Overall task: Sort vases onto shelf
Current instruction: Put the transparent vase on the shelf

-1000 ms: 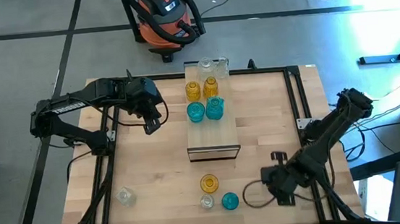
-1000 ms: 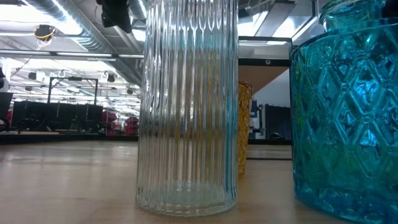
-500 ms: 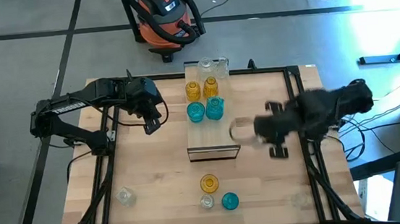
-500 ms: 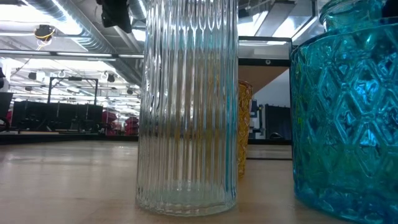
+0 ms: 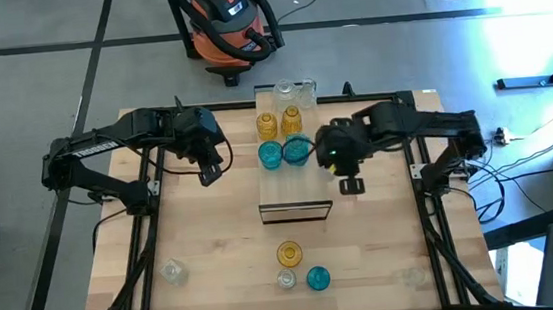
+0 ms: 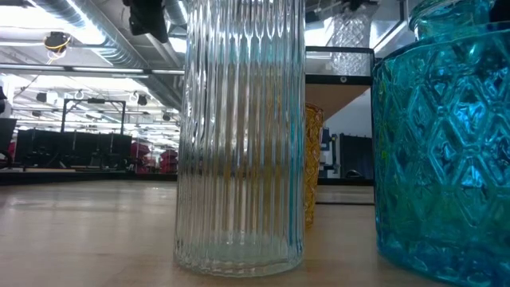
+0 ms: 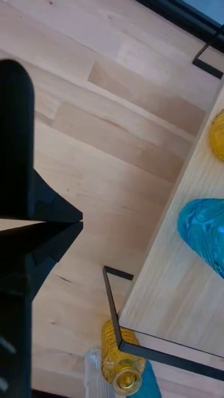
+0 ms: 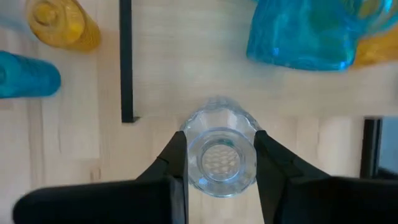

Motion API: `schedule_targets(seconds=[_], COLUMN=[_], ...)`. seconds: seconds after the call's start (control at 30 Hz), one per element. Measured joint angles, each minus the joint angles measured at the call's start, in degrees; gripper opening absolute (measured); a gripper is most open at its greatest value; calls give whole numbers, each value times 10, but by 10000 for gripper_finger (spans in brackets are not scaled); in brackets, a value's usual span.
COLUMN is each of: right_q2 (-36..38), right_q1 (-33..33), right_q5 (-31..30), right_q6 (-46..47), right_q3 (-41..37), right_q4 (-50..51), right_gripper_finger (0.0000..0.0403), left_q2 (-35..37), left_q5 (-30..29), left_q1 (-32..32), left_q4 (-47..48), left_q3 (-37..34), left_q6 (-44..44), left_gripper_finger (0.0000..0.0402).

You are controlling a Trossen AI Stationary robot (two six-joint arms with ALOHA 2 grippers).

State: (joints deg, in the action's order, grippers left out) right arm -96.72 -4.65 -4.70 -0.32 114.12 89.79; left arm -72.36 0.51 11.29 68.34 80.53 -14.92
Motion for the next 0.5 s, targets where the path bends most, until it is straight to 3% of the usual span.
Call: schedule_targets(seconds=[0.5], right_q2=[-8], right_q1=[-1], right_q5=[31], right_q6=[-56], right_q3=[18], right_q4=[-42], right_gripper_finger=[90], left_q2=[0], left_q5=[0], left_q1=[0], left_q4=[0], left_q3=[0], left_q6=[-15], left_gripper_finger=[0])
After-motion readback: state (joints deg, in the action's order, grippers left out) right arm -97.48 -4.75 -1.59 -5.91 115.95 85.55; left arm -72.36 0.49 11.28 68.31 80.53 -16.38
